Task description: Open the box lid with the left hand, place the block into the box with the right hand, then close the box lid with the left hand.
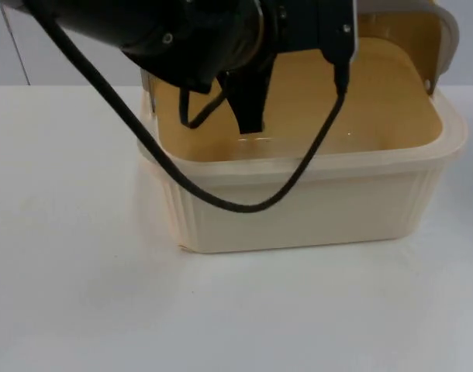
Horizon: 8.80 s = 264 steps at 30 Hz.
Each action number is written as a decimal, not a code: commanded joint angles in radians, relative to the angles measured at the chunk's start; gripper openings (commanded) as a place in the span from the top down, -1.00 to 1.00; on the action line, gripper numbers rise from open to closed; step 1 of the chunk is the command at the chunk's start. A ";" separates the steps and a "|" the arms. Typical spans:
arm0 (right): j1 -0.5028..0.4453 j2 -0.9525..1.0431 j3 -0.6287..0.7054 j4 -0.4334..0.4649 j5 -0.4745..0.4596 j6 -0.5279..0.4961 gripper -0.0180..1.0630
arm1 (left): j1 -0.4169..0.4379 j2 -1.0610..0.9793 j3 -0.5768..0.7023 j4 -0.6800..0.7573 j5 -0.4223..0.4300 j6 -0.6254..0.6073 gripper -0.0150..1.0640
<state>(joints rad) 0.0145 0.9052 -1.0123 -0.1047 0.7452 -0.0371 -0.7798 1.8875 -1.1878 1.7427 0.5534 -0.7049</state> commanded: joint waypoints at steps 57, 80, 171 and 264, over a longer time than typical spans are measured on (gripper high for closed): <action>-0.001 -0.003 -0.007 0.059 -0.003 0.003 -0.97 | 0.585 -0.717 0.238 -1.150 -0.239 -0.146 0.98; 0.034 -0.015 -0.004 0.052 0.012 0.003 -0.97 | 0.642 -0.681 0.086 -1.621 -0.055 0.515 0.89; -0.353 0.968 -0.197 0.472 -0.265 -0.710 -0.97 | 0.642 -0.684 0.086 -1.598 -0.060 0.502 -0.96; 0.556 0.498 0.100 0.153 -0.650 -0.082 0.96 | 0.642 -0.678 0.086 -1.628 0.010 0.502 -0.96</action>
<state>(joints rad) 0.5684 1.3576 -0.9173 0.0561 0.1713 -0.1260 -0.1393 1.2138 -1.0957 0.1240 0.5682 -0.1980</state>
